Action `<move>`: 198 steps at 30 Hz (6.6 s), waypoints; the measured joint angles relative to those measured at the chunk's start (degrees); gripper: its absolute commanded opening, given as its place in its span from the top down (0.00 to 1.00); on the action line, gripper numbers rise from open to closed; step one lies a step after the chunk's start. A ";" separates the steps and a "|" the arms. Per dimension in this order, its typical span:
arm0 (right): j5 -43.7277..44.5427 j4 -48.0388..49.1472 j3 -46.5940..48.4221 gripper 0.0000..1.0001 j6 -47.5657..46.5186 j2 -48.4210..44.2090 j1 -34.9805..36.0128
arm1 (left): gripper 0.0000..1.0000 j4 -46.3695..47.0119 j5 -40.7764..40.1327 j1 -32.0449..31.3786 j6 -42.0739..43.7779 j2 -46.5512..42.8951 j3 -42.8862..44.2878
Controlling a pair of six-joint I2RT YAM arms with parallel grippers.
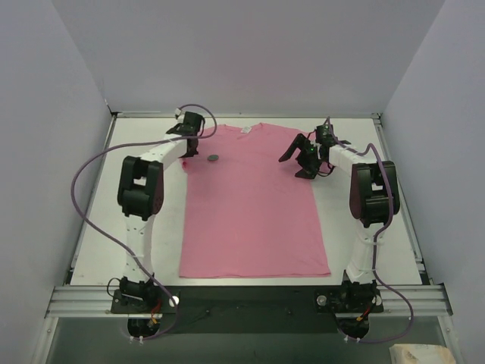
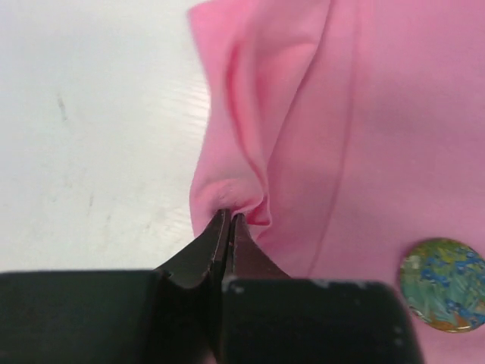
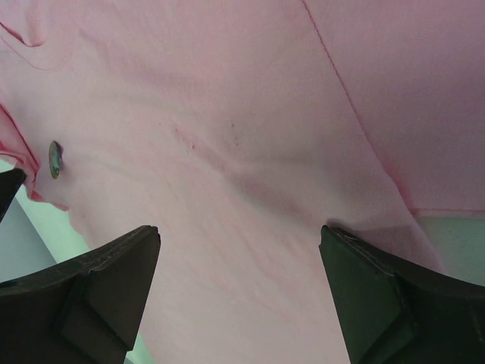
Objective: Pin the brooch onto the clothing
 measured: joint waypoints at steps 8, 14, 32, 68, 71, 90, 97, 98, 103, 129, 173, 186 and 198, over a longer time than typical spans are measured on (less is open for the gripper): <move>-0.20 0.37 -0.17 0.09 0.02 0.00 0.00 | 1.00 8.63 6.58 9.46 -7.41 -11.50 -15.58; -0.35 0.55 -0.24 0.09 0.02 0.00 0.00 | 0.94 12.33 11.54 12.37 -11.78 -12.35 -20.98; -0.42 0.74 -0.44 0.09 0.02 -0.20 0.02 | 0.22 19.71 13.53 12.28 -17.09 -26.75 -40.76; 5.64 -3.32 11.98 1.00 -0.22 5.18 -8.41 | 1.00 16.81 13.09 5.07 -5.05 -12.35 -21.29; 6.82 -3.85 12.41 1.00 -0.09 7.10 -8.87 | 1.00 16.39 13.20 5.22 -4.74 -11.91 -21.03; 10.64 -6.10 13.27 1.00 3.30 9.33 -10.80 | 1.00 6.10 12.15 7.08 -5.18 -5.33 -10.97; 10.05 -4.83 11.93 1.00 4.83 9.03 -11.91 | 1.00 3.19 11.45 8.48 -6.27 -5.18 -10.08; 9.99 -4.50 11.52 1.00 5.01 8.81 -11.96 | 1.00 3.04 11.39 8.63 -6.29 -5.18 -10.01; 9.57 -3.56 9.97 1.00 5.86 8.11 -12.63 | 1.00 0.94 10.97 8.83 -6.29 -3.28 -6.69; 11.23 -4.61 7.67 1.00 4.46 5.51 -13.40 | 0.87 -1.46 12.20 8.76 -5.31 -2.36 -3.34; 17.75 11.63 -29.90 0.00 -11.34 -71.12 0.13 | 0.03 24.00 28.22 0.72 -4.57 -68.52 -46.23; 26.03 3.80 -28.61 0.00 -18.47 -66.88 4.46 | 0.03 17.09 21.31 0.13 0.72 -69.55 -46.21; 31.36 1.09 -35.58 0.00 -18.18 -55.87 5.35 | 0.03 17.00 16.68 0.13 1.01 -61.05 -51.76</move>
